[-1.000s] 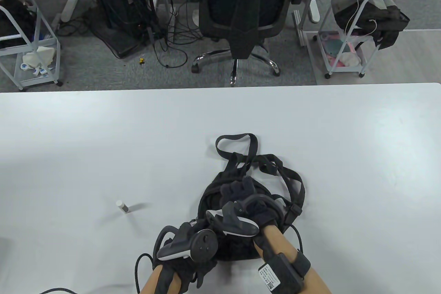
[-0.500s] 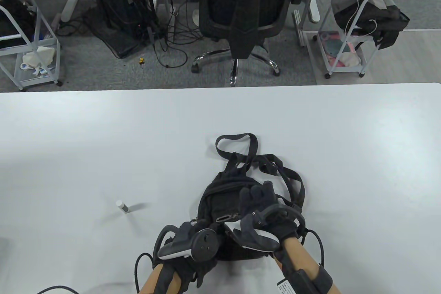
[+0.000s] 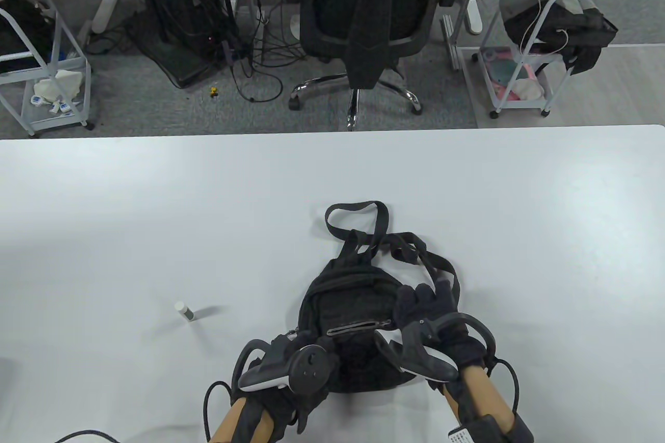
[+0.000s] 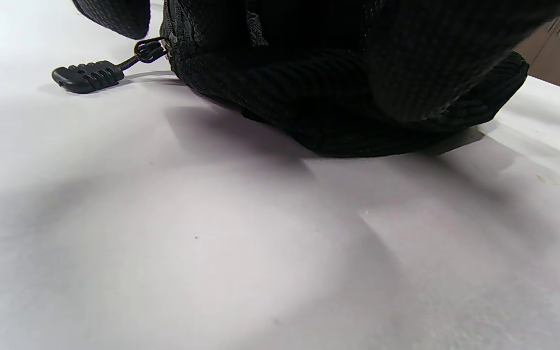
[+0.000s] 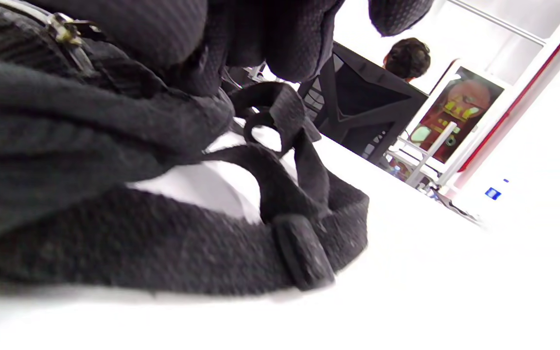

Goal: Apply lubricant on backpack

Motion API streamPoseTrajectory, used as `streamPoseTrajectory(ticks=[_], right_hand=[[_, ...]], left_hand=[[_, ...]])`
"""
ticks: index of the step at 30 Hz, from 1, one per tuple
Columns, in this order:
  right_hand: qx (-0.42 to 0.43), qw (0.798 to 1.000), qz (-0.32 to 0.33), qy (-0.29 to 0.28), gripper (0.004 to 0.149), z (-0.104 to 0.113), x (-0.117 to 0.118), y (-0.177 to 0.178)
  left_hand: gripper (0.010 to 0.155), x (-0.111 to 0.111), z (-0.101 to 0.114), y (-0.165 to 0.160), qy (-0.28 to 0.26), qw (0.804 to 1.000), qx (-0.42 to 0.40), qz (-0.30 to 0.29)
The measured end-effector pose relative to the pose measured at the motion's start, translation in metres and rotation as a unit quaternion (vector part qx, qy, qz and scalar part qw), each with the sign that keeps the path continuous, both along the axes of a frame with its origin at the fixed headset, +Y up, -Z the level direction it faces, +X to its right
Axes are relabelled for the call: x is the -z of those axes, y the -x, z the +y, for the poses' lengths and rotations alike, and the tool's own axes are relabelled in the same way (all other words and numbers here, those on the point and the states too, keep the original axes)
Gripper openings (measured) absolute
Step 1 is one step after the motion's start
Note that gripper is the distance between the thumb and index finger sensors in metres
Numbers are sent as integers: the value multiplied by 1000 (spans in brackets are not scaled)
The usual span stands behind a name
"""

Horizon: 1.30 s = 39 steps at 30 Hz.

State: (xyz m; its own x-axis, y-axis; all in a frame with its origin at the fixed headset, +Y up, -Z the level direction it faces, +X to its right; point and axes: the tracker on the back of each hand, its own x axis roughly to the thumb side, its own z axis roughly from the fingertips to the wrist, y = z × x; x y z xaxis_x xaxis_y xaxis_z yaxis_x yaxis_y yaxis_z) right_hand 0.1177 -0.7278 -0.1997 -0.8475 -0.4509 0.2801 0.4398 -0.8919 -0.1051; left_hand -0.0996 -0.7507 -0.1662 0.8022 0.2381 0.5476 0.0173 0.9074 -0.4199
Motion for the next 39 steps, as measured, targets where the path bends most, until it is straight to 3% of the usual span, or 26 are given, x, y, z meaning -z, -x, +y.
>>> streamPoseTrajectory(ticks=[13,19,25,30,32,34,39], right_hand=[[34,999,-25,27,43,-7,3,-17],[150,987,-37,49,51,15,4,-35],[340,938,-6,69,56,39,-6,-52],[467,882,51,47,60,53,-22,-68],[522,849,71,36,61,51,-24,-77],[563,822,81,38,63,51,-24,-86],[601,791,115,13,65,58,-33,-95]], left_hand=[[64,0,-2,3,6,1000,-16,-2],[64,9,5,23,42,988,-146,18],[66,9,31,48,-17,960,-278,42],[66,4,51,65,-91,921,-375,49],[66,3,57,68,-104,911,-398,43],[66,3,61,71,-118,901,-416,41],[67,0,64,77,-140,863,-483,43]])
